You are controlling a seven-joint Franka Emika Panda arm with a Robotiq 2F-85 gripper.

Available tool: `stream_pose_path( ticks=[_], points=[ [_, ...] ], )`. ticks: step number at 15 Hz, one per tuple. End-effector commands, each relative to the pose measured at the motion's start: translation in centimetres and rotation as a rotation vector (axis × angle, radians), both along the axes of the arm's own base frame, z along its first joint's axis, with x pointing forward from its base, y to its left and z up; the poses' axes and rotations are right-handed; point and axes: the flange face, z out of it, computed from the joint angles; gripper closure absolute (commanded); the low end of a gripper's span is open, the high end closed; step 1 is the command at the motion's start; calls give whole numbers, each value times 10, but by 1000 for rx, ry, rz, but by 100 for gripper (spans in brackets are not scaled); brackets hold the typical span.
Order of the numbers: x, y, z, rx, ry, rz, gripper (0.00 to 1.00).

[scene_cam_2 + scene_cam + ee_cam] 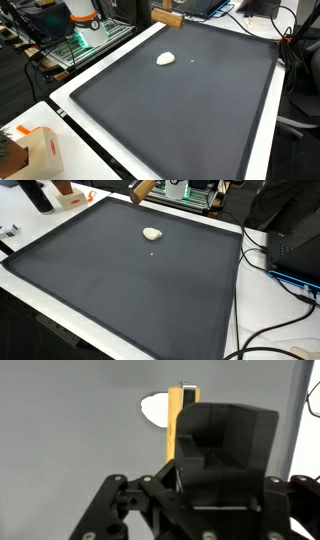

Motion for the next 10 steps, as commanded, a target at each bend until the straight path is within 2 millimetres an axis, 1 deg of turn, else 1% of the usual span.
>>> stream_pose_path(
  ticks=[1,3,4,6,9,10],
  points=[
    [-15,12,18,-70,-28,-23,81],
    [-17,17,25,-88,-45,-25,81],
    [-7,13,18,-54,-24,-10,56],
    [-8,16,22,-62,-32,-11,56],
    [-9,16,22,-63,-32,-11,56],
    [-9,16,22,-63,-32,-11,81]
  ],
)
